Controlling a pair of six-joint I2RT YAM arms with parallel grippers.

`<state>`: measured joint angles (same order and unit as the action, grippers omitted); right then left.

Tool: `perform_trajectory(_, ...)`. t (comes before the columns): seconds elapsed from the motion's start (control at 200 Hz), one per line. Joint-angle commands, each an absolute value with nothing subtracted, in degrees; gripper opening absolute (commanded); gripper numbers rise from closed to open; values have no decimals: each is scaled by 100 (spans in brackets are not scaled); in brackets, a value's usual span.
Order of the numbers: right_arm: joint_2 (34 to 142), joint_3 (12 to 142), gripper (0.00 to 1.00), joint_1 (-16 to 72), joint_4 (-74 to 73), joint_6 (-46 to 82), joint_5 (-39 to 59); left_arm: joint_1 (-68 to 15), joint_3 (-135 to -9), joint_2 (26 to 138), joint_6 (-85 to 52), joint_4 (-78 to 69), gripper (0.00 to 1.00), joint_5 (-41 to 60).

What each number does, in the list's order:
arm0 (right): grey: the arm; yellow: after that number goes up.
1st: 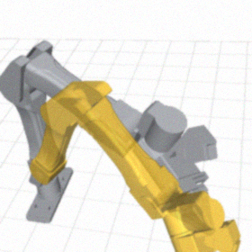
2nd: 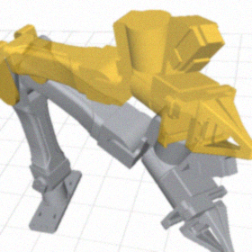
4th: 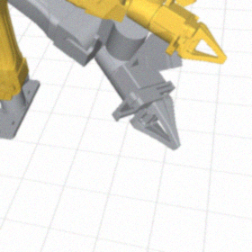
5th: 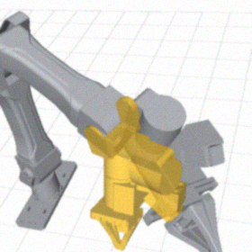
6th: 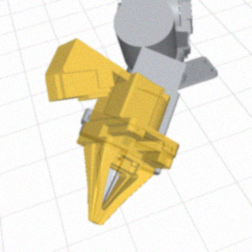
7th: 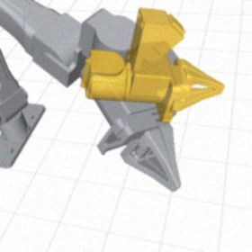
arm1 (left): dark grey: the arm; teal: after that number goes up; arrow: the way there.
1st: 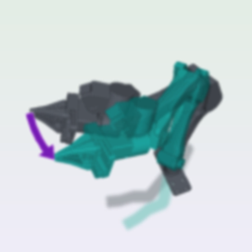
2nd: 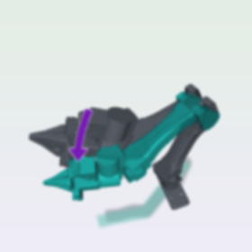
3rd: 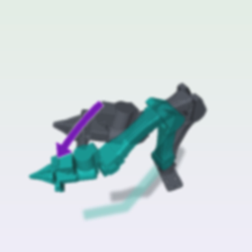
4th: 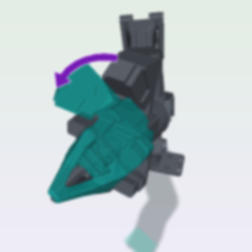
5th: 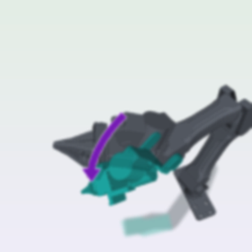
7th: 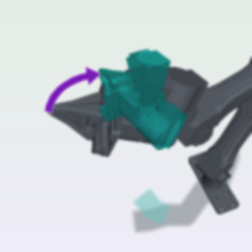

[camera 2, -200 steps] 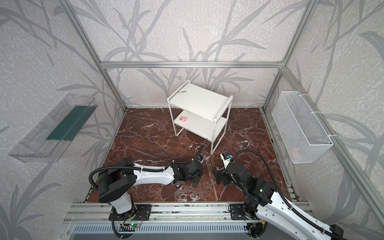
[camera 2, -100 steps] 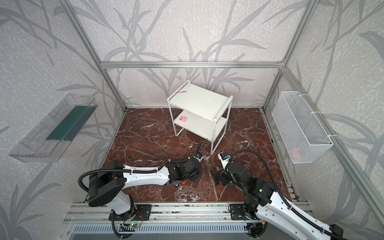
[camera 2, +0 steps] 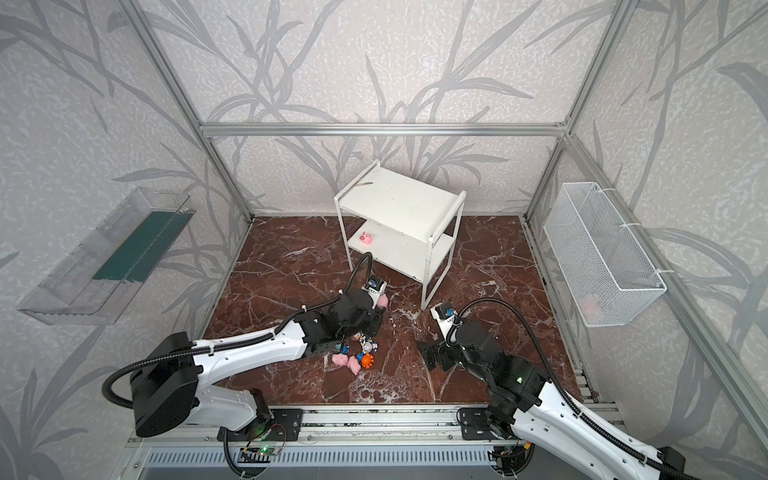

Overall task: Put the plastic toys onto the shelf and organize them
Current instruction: 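Carry the pig with the left gripper onto the shelf's lower tier and release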

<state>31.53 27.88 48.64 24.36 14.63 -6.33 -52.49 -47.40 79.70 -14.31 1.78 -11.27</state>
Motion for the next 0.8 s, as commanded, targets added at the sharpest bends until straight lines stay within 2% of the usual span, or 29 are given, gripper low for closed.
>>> perform_trajectory(0.0, 3140, 2702, 99, 4840, 2275, 1332, -536, -5054, -4874, 7814, -970, 0, 28, -931)
perform_trajectory(0.525, 3076, 2695, 99, 4839, 2106, 1172, -419, -4166, -5722, 8005, -380, 63, 27, -138)
perform_trajectory(0.795, 3068, 2655, 99, 4836, 2064, 1161, -465, -3994, -6207, 8538, -296, -58, 27, -168)
